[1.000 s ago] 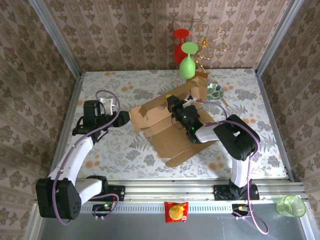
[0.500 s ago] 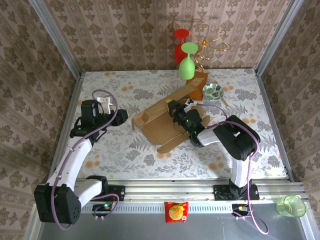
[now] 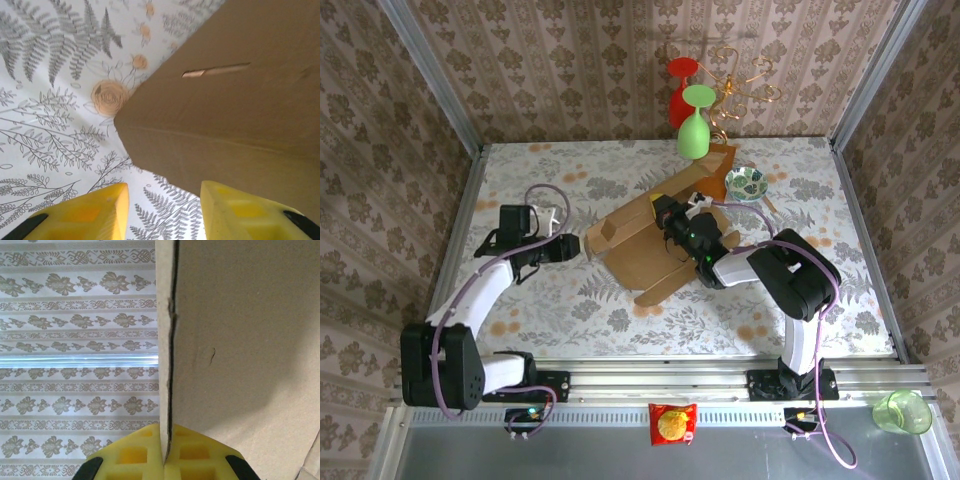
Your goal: Fold the paper box
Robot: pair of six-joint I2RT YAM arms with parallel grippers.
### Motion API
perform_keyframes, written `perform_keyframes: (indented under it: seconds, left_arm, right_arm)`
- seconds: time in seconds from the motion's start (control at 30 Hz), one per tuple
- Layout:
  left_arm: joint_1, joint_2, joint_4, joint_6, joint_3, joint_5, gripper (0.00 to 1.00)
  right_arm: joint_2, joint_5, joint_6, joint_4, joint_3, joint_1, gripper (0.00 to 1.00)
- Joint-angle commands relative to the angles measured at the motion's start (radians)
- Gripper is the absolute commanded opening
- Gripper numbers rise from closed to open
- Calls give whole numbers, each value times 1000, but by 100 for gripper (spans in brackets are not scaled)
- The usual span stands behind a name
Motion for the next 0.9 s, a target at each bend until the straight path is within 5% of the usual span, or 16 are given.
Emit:
perform_keyframes:
  seconds: [0.0,0.4,0.87]
  left_arm:
    - [7,30,44,69,26,35,42]
    - [-55,13,191,288,-50,136,47]
    - [-130,44,244,293,-61,112,47]
  right_arm:
    - [17,-6,7,-51,31,-9,0]
    - [29,-21,13,-87,68,-12,0]
    - [43,-25,16,-95,94,-12,0]
